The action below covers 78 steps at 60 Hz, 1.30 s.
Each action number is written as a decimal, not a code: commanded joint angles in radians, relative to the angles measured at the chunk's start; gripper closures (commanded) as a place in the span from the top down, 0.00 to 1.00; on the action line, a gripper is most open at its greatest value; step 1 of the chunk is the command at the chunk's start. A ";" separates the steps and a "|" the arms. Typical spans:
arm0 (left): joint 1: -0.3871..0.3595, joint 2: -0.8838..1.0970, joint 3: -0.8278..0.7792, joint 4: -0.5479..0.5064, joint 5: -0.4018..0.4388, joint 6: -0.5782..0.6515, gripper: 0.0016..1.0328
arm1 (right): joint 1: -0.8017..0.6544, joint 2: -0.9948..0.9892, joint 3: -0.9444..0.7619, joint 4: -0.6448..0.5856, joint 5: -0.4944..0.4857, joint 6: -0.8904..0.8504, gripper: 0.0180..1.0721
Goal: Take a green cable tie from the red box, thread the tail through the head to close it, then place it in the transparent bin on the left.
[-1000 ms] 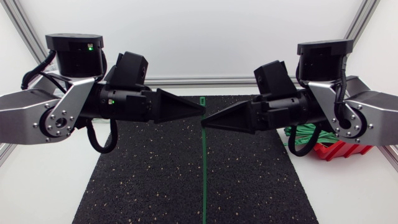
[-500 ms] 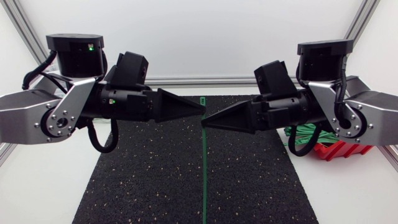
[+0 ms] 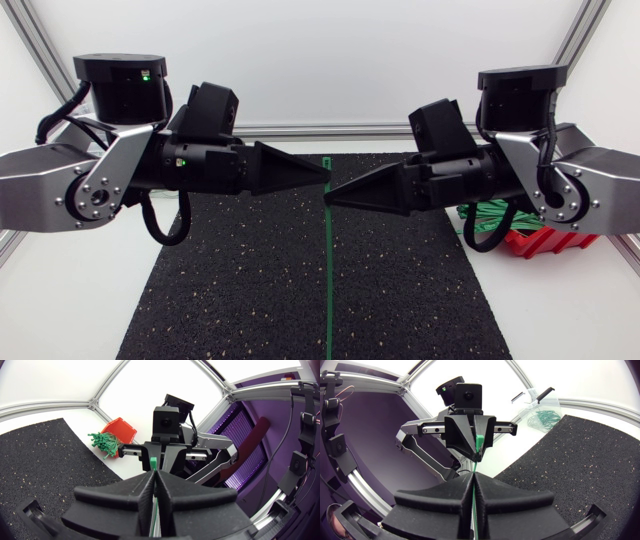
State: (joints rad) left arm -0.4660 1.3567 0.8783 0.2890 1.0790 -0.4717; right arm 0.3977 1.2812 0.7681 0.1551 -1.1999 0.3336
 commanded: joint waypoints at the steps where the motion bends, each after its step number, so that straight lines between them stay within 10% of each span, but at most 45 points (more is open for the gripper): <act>1: 0.000 0.012 -0.007 0.010 -0.017 -0.019 0.04 | 0.006 -0.014 -0.026 0.015 -0.007 0.022 0.06; 47: -0.020 0.009 -0.013 0.013 -0.040 -0.019 0.04 | 0.029 -0.023 -0.027 0.021 0.019 0.033 0.07; 61: 0.013 -0.011 -0.007 0.007 -0.040 -0.022 0.04 | -0.005 -0.071 -0.027 -0.037 0.046 -0.004 0.83; 78: 0.122 -0.021 0.036 -0.037 0.013 -0.016 0.04 | -0.092 -0.079 0.074 -0.483 0.154 -0.573 0.96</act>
State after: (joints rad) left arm -0.3740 1.3544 0.8780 0.2573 1.0660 -0.4721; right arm 0.3145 1.2114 0.7895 -0.2153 -1.0950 0.0097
